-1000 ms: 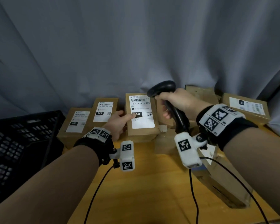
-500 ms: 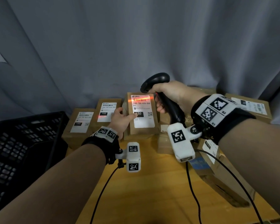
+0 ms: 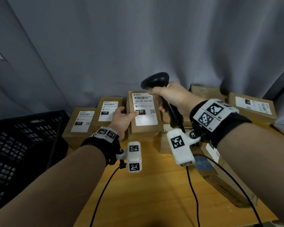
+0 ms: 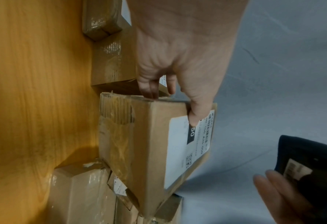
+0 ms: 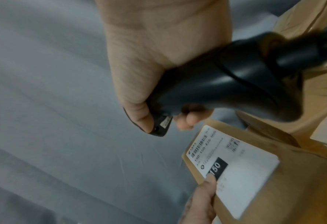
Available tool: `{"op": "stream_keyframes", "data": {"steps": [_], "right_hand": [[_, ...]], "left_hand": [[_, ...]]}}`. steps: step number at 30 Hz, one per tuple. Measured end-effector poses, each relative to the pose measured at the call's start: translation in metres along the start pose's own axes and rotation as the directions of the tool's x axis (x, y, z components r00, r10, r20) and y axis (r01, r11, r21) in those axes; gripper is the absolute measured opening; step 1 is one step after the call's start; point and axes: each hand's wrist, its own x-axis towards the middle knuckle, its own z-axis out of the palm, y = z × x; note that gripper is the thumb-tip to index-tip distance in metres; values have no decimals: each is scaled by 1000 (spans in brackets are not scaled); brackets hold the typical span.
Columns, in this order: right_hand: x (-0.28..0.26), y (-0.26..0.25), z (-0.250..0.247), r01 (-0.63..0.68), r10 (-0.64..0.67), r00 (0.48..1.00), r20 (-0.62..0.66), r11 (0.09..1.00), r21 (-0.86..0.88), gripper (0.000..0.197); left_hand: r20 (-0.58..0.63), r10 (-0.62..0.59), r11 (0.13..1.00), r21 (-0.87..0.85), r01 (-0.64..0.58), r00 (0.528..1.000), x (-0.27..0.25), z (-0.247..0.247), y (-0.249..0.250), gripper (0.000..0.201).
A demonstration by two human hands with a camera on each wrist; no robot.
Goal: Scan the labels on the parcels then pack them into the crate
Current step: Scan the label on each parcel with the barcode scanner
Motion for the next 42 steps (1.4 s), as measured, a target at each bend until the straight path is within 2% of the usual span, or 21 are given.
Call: {"op": "stream_keyframes", "data": {"steps": [2,6,8,11,15,17,21,27,29,31,33,36,39,42], "right_hand": [[6,1,6,51,-49,998,-50,998,34,30],[19,0,24,137,-120,982,-147,984,115,18],[25,-2,36,156,-132,978,-160,977,147,15],[35,-5,56,134,-111,984,-136,977,168,17],[51,-9,87,137,-132,990,-48,981,141,18],[60,-11,105,149,-150,989,-4,980,129,20],[78,-18,137,166,-171,984,58,983,78,20],[99,-14,168,132,-133,984,119,991,13,20],[105,-10,172,105,-107,987,122,994,17,19],[108,-6,173,81,-84,989,124,996,25,15],[112,-2,171,54,-58,992,113,998,31,6],[116,6,169,30,-30,995,95,1000,6,11],[117,12,167,24,-23,995,94,1000,-12,8],[113,16,163,29,-26,995,97,999,-32,8]], "left_hand": [[-4,-2,998,-57,1,1000,-3,-5,4,79],[-27,10,987,-162,-14,1000,-9,-28,13,63],[-60,53,983,-173,-63,997,-7,-49,17,76],[-144,111,979,-153,-133,983,-6,-90,26,84],[-274,116,952,-243,-186,955,-1,-147,38,66],[-310,121,944,-258,-206,943,4,-173,42,64],[-399,126,969,-146,-199,908,18,-210,45,59],[-437,107,990,-39,-137,893,57,-230,39,48],[-420,96,995,5,-103,903,70,-230,35,42],[-376,87,992,114,-47,922,82,-228,28,45],[-313,74,940,338,38,947,87,-222,22,47],[-298,96,807,583,101,950,90,-215,17,53],[-347,172,721,682,123,922,92,-212,19,51],[-422,208,687,705,175,882,86,-202,25,52]]}}
